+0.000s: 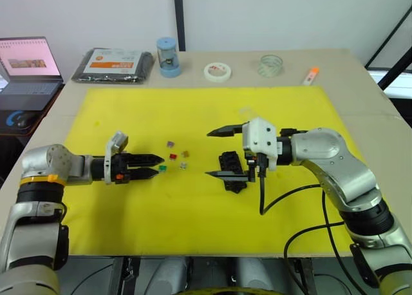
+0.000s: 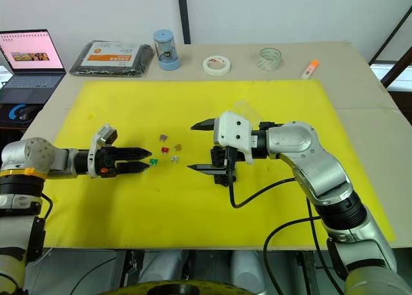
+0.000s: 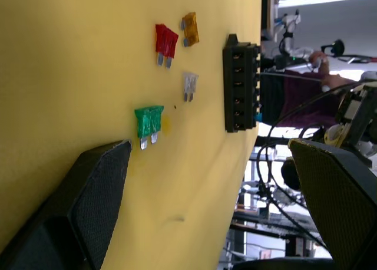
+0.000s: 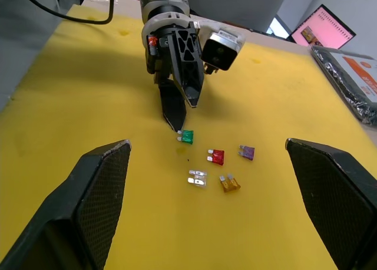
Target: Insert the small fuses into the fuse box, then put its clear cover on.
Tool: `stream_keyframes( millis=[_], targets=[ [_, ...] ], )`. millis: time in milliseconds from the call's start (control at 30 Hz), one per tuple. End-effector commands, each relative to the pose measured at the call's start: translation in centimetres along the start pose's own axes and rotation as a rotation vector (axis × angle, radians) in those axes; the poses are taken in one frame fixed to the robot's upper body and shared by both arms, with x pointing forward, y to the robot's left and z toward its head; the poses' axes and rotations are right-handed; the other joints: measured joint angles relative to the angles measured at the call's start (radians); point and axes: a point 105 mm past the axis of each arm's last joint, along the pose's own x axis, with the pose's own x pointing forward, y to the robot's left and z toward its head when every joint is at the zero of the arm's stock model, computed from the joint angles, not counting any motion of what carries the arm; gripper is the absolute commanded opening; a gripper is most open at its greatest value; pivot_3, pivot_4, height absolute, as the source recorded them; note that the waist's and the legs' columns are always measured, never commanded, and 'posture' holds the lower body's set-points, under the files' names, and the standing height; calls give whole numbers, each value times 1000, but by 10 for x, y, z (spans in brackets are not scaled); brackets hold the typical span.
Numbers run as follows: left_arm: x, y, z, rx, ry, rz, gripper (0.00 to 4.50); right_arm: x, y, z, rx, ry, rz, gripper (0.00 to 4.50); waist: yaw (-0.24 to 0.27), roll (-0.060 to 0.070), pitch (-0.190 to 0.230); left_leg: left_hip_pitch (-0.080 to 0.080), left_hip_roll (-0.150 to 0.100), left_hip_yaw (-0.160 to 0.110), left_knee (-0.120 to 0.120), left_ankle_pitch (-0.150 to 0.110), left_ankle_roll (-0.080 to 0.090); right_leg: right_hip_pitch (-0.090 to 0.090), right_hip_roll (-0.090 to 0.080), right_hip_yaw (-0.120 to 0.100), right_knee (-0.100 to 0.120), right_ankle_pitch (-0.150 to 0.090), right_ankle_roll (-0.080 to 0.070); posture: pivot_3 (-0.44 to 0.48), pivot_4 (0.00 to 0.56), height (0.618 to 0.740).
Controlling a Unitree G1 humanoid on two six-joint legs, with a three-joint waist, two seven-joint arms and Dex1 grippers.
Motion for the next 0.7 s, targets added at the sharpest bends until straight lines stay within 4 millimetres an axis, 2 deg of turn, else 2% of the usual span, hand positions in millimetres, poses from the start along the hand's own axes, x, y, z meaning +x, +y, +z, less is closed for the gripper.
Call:
stream_keyframes(
  millis=[33, 233, 567, 667, 700],
  targets=[
    [4, 8, 6, 28, -38, 40, 4500, -4, -3, 11, -51, -15, -10, 4452, 5, 0, 0, 0, 0, 0, 0, 0, 0, 0, 0, 0, 0, 0, 0, 0, 150, 740],
    [5, 12, 9, 23, -76, 47, 4500, -4, -3, 12, -50, -15, -12, 4452, 17, 0, -1, 1, 0, 0, 0, 0, 0, 1, 0, 0, 0, 0, 0, 0, 150, 740],
    [19, 13, -3, 15, -55, 10, 4500, -4, -5, 11, -41, -10, -12, 4452, 19, 1, -1, 1, 0, 0, 1, 0, -1, 2, -1, 0, 1, 0, 0, 0, 150, 740],
    [21, 13, -2, 17, -58, 8, 3851, -4, -6, 12, -39, -12, -15, 4500, 18, 1, -1, 1, 0, 0, 1, 0, -1, 2, -1, 0, 1, 0, 0, 0, 150, 740],
    [22, 12, -2, 18, -60, 8, 3477, -4, -6, 13, -38, -12, -15, 4500, 18, 1, -1, 1, 0, 0, 1, 0, -1, 2, -1, 0, 1, 0, 0, 0, 150, 740]
  ],
)
